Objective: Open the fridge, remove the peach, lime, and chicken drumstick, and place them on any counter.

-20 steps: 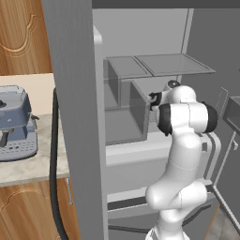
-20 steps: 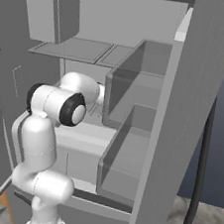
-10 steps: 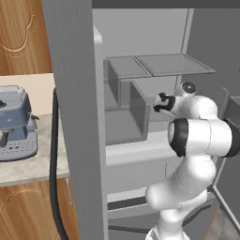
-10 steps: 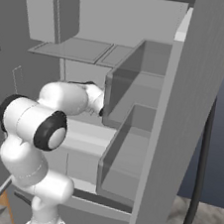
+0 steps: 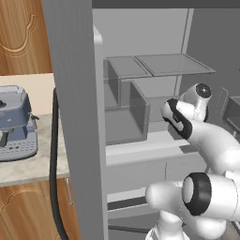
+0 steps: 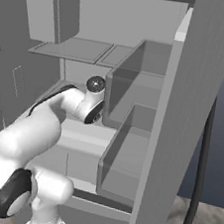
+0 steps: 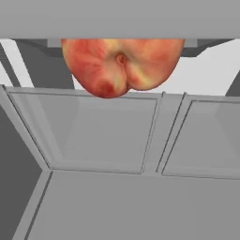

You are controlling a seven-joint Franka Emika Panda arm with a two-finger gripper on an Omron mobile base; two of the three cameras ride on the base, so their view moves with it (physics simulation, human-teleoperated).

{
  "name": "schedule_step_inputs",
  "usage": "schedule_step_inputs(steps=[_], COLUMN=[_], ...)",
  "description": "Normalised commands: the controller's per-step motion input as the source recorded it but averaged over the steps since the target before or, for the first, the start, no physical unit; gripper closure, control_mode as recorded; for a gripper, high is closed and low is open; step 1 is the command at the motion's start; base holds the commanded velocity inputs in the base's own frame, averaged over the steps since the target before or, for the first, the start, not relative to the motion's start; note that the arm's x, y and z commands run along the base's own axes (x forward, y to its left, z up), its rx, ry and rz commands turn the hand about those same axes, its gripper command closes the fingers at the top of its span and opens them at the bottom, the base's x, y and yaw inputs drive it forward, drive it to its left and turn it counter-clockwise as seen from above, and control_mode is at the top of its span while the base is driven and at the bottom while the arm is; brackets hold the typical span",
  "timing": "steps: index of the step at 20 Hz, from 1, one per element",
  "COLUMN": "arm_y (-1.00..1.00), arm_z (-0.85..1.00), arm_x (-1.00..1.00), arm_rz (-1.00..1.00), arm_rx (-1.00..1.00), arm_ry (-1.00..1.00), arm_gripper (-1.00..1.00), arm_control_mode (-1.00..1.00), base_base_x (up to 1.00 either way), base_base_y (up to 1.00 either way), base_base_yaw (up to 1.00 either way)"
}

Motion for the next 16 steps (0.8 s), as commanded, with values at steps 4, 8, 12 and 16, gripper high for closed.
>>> schedule_step_inputs(steps=[4,8,12,16], arm_y=[0.36,0.31,0.45,0.53], arm_z=[0.68,0.64,0.65,0.78], arm_x=[-1.0,-1.0,-1.0,-1.0], arm_rz=[0.02,0.0,0.0,0.0], arm_rx=[-0.01,0.0,0.0,0.0], arm_ry=[0.0,-0.03,-0.12,-0.02], arm_gripper=[1.0,1.0,1.0,1.0], arm_control_mode=[-1.0,-1.0,-1.0,-1.0], base_base_x=[0.0,0.0,0.0,0.0], base_base_y=[0.0,0.0,0.0,0.0], base_base_yaw=[0.0,0.0,0.0,0.0])
